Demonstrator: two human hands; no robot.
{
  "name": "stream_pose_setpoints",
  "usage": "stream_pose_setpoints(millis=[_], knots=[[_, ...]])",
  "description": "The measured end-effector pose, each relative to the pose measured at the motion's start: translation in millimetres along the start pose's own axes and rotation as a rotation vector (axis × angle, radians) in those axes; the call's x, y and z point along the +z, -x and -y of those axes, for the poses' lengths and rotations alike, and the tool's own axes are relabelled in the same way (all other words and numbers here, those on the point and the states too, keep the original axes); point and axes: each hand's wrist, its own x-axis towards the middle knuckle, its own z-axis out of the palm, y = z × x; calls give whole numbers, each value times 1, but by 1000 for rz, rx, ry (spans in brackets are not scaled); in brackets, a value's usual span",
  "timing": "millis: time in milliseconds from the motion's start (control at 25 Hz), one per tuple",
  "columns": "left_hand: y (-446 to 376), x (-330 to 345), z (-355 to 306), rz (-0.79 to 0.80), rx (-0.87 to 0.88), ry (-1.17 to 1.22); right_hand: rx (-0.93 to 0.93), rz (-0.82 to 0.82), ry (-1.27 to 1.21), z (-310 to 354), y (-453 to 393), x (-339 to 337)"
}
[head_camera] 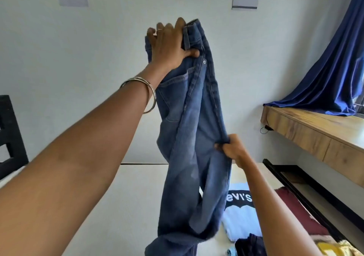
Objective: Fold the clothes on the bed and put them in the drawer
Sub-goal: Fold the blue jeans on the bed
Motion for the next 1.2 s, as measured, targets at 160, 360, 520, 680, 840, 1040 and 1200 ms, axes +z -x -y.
stream_pose_setpoints(millis=[160, 360, 520, 680, 840, 1040, 1200], knots=[[-29, -20, 19, -257, -185, -102, -256, -799, 67, 69, -14, -25], [-41, -41, 32, -270, -151, -217, -639, -367, 140, 42, 21, 28], [-9, -27, 26, -132, 21, -233, -609, -245, -130, 31, 40, 88], [21, -13, 32, -11, 38, -194, -134, -209, 249, 56, 65, 133], [39, -5, 39, 45, 28, -199, -10, -62, 77, 28, 59, 152], [42, -11, 81, 13, -178, -93, -153, -206, -422, -19, 28, 72], [55, 2, 102, 93, -308, -25, -188, 144, -376, -44, 8, 49]])
